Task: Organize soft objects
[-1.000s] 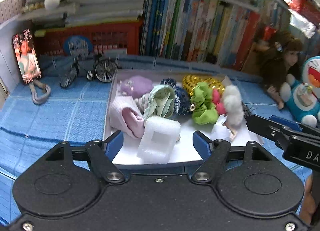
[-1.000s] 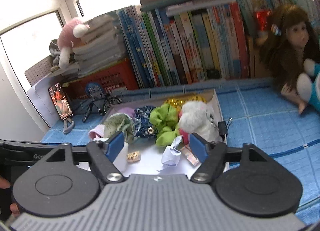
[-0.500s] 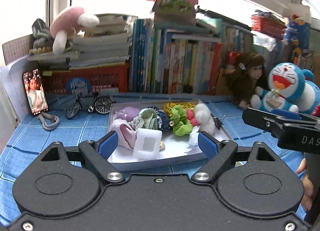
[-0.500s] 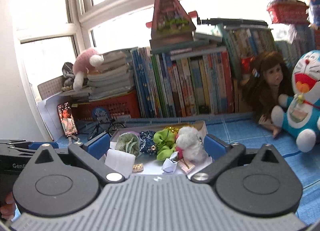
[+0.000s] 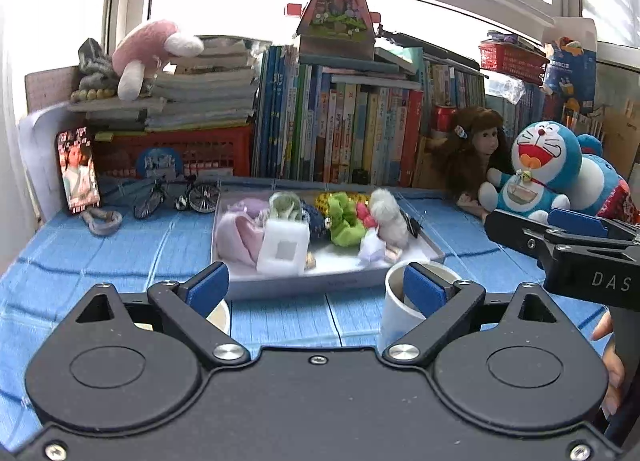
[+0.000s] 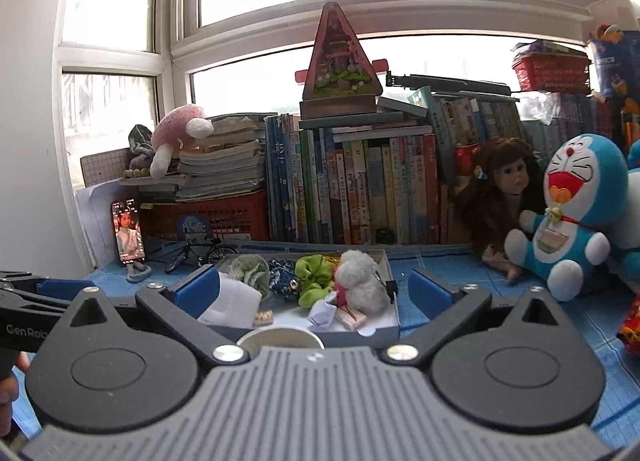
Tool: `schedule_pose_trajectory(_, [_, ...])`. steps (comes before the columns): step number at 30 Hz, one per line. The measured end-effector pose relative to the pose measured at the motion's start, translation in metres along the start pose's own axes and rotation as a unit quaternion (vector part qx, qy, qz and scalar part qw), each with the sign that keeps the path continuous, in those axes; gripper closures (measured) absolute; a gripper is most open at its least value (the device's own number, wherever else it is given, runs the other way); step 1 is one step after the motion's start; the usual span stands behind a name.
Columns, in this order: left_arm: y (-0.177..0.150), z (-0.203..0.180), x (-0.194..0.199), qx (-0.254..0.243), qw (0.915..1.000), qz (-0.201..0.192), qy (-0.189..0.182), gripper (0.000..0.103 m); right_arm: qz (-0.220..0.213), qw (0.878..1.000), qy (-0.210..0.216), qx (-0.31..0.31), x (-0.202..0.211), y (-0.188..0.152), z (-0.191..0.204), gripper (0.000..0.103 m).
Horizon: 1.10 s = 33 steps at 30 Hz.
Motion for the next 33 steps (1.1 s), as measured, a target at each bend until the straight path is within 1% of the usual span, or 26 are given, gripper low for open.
schedule_pose_trajectory(4, [-0.02,0.002,0.005,0.008,0.9999,0.0,0.011,0.009,-0.008,1.0,-0.02,0.004,0.008,-0.015,0.0,0.0])
schedule_pose_trajectory(9, [-0.043,0.005,0.009,0.01,0.9994,-0.004,0.034,0.009,-0.014,0.999,-0.044,0.006,0.016,-0.039,-0.001,0.0])
schedule_pose_trajectory(12, [-0.056,0.006,0.011,0.014,0.9986,-0.006,0.05,0.009,-0.007,0.998,-0.057,0.007,0.016,-0.056,0.0,0.0])
schedule_pose_trajectory(15, [-0.073,0.009,0.011,0.023,0.9972,-0.009,0.07,0.009,0.009,0.998,-0.066,0.003,0.015,-0.074,-0.001,0.0])
schedule_pose_trajectory(20, [-0.096,0.009,0.004,0.013,0.9964,0.012,0.083,0.009,0.034,0.996,-0.079,0.003,0.011,-0.098,0.0,0.0])
schedule_pose_trajectory(25, [-0.113,0.012,-0.005,0.022,0.9951,0.036,0.089,0.009,0.046,0.995,-0.089,0.015,0.011,-0.115,0.007,0.0])
schedule_pose_trajectory(33, [-0.127,0.02,-0.019,0.032,0.9923,0.055,0.106,0.009,0.067,0.993,-0.095,0.037,0.006,-0.134,0.016,0.0])
Point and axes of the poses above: each gripper's, at about its wrist camera, not at the fingertips, and x roughly against the way its jaws point, z to its left, y to its top, the point moved 3 cm from there along -x, roughly the way its jaws point, and after that the axes turned 3 degrees about -x, right-handed, at the moved point
